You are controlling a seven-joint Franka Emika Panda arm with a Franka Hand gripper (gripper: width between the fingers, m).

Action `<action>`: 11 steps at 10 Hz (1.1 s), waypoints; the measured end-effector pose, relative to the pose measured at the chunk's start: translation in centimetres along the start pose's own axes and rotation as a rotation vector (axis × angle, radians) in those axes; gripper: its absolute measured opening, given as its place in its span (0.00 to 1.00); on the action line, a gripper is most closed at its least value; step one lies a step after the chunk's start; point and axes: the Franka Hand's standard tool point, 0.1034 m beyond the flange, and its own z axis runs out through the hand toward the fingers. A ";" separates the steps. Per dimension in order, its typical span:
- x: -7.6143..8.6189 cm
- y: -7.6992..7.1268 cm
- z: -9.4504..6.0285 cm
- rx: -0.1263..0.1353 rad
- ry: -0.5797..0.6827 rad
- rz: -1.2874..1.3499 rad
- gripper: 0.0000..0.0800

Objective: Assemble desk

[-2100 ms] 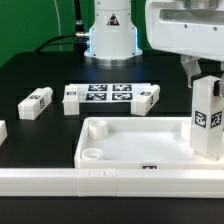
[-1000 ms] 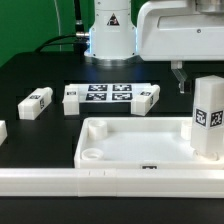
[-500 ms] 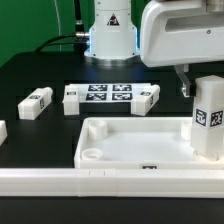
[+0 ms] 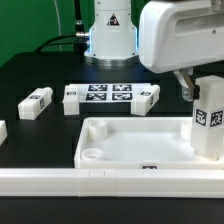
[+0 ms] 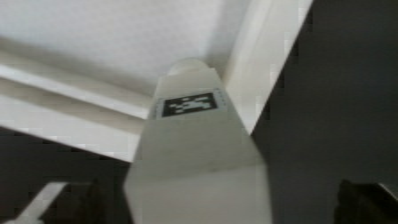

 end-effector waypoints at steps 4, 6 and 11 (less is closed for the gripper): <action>0.0 0.2 0.0 -0.003 -0.001 0.008 0.36; -0.1 0.2 0.0 -0.003 -0.001 0.009 0.36; -0.2 0.6 0.1 0.004 0.004 0.355 0.36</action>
Offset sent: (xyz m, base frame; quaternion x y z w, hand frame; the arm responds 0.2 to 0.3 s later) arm 0.0000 0.0000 0.0000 0.0000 0.0000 0.0000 1.0000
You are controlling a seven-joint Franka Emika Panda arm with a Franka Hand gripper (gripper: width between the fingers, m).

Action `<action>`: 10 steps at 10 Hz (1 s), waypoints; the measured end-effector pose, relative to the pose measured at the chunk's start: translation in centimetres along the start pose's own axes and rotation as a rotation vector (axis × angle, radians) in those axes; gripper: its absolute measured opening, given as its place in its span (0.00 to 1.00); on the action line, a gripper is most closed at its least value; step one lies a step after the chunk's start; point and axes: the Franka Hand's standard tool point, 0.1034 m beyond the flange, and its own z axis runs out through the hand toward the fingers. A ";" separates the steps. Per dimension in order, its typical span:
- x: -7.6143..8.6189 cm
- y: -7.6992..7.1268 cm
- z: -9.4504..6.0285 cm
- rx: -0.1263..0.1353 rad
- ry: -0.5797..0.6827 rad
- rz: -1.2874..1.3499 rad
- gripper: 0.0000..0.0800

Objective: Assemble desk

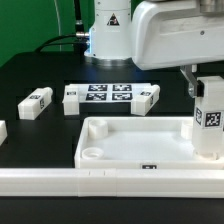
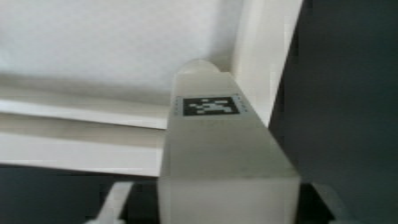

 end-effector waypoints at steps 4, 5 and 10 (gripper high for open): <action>0.1 0.2 0.1 -0.002 0.011 0.402 0.36; 0.1 0.3 0.1 -0.002 0.012 0.494 0.36; 0.1 0.6 0.1 0.006 0.003 0.923 0.36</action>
Offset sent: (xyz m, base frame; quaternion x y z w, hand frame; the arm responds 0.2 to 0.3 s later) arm -0.0098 0.0054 -0.0121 -0.0013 -0.0089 0.2764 0.9610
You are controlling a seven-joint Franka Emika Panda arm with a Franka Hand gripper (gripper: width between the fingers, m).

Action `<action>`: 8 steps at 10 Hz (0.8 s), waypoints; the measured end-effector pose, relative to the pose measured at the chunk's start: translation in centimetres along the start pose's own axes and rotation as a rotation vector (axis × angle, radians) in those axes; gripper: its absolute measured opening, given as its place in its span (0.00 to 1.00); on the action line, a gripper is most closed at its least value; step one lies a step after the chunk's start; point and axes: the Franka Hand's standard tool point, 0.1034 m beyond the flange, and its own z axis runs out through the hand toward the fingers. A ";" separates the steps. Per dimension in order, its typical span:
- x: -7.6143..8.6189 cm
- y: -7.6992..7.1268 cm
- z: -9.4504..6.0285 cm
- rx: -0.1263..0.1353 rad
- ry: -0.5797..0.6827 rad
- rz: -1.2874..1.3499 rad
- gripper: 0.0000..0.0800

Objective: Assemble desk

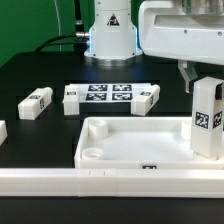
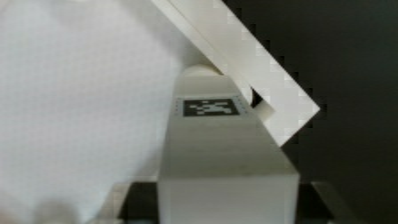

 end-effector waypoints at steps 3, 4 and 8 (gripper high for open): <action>-0.2 -0.1 0.0 0.000 0.001 0.111 0.36; -0.2 -0.1 0.0 0.000 0.000 0.081 0.36; -0.6 -0.3 0.1 -0.005 0.004 -0.217 0.80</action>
Offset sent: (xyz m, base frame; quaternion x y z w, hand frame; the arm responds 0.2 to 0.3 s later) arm 0.0000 0.0000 0.0000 0.0000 0.0000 -0.0650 0.9979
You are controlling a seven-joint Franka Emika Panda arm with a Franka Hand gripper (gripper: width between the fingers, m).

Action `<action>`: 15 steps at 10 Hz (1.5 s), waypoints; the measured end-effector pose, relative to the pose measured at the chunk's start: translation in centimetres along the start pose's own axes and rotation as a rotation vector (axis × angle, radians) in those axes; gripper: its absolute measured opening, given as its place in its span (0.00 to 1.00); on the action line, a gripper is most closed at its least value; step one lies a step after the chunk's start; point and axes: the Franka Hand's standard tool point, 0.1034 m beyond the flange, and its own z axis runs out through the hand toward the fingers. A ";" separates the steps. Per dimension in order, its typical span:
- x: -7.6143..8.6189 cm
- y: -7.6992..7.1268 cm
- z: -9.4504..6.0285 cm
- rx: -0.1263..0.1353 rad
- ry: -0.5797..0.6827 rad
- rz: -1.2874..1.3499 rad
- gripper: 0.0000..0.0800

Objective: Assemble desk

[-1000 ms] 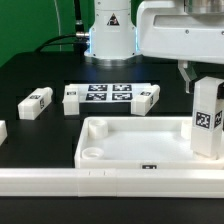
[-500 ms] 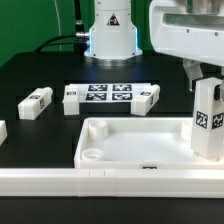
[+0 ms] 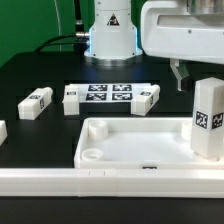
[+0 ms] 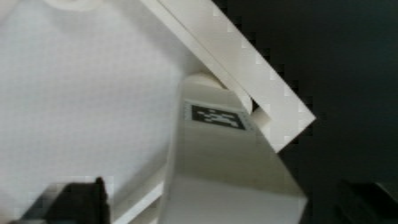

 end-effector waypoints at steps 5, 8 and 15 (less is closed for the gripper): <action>-0.4 -0.3 0.0 0.000 0.000 -0.475 0.81; -0.3 -0.3 0.0 0.001 0.000 -0.749 0.81; 0.1 0.0 0.0 -0.011 0.003 -1.084 0.66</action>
Offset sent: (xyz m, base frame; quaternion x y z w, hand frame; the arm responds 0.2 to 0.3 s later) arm 0.0021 0.0028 0.0039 -0.0088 -0.0051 -0.2687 0.9632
